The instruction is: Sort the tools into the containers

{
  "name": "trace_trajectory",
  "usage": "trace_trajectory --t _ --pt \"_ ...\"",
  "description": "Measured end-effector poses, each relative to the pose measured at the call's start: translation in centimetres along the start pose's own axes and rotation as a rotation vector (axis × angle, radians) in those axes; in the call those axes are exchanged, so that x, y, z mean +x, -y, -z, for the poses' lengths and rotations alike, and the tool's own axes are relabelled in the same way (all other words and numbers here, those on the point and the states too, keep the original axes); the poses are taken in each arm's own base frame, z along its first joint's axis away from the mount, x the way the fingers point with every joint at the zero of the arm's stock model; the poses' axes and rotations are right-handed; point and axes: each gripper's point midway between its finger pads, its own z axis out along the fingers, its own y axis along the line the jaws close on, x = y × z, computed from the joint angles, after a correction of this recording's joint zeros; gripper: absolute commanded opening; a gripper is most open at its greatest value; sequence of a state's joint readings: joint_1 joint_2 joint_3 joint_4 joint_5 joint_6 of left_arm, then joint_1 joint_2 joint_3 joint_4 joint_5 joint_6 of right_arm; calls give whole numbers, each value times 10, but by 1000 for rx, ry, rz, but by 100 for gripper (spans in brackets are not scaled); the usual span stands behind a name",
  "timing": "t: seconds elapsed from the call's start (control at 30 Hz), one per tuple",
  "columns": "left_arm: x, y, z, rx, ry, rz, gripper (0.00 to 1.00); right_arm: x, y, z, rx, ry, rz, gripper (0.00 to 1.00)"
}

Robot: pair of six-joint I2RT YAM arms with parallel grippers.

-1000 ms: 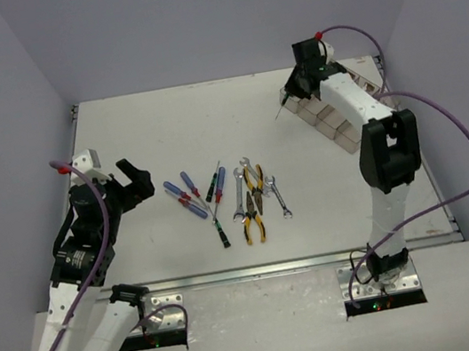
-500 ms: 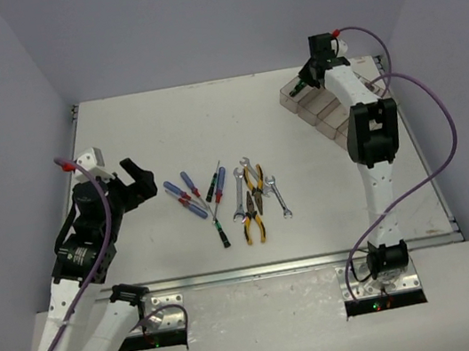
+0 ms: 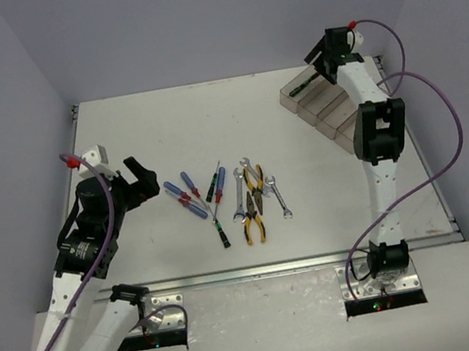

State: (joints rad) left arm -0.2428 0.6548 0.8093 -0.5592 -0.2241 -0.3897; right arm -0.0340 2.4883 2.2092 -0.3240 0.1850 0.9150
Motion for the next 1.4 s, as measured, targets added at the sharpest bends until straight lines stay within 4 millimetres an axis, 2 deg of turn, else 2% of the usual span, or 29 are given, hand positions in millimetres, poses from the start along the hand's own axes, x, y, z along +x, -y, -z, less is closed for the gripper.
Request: trace_trajectory --t 0.17,0.27,0.33,0.4,0.47,0.5,0.53,0.6,0.67,0.7,0.73,0.8,0.87,0.97,1.03,1.1,1.17,1.4 --pt "0 0 0 1 1 0 100 0 2 -1 -19 -21 13 99" --pt "1 0 -2 -2 -5 -2 100 6 -7 3 -46 -37 51 99" --pt "6 1 -7 -5 -30 -7 100 14 -18 14 -70 -53 100 99" --pt "10 3 -12 -1 -56 -10 100 26 -33 36 -100 -84 161 99" --pt "18 10 -20 15 -118 -5 100 40 -52 72 -138 -109 252 99" --pt "22 16 -29 26 -155 1 99 48 -61 96 -155 -128 301 99" --pt "26 22 -36 35 -186 8 99 58 -71 122 -184 -141 352 99" --pt "40 37 -56 44 -260 11 90 80 -89 186 -264 -179 444 99" --pt "66 48 -78 31 -361 -10 79 108 -101 248 -398 -207 511 97" --pt "79 54 -88 23 -414 -32 70 124 -95 276 -447 -236 537 94" --pt "92 61 -100 18 -459 -54 64 141 -80 301 -476 -279 561 93" --pt "118 72 -116 6 -546 -109 58 160 -50 333 -514 -323 580 90" --pt "133 82 -128 3 -595 -156 50 173 -15 344 -506 -352 579 89" --pt "147 92 -140 10 -631 -206 48 199 40 354 -461 -430 580 89" --pt "155 92 -145 4 -650 -230 43 213 62 358 -443 -473 585 89" --pt "163 91 -149 -5 -670 -253 40 221 73 363 -444 -500 590 89" --pt "172 87 -153 -19 -691 -270 38 224 75 368 -462 -510 590 89" --pt "196 70 -161 -76 -749 -312 33 230 71 383 -544 -530 581 90"
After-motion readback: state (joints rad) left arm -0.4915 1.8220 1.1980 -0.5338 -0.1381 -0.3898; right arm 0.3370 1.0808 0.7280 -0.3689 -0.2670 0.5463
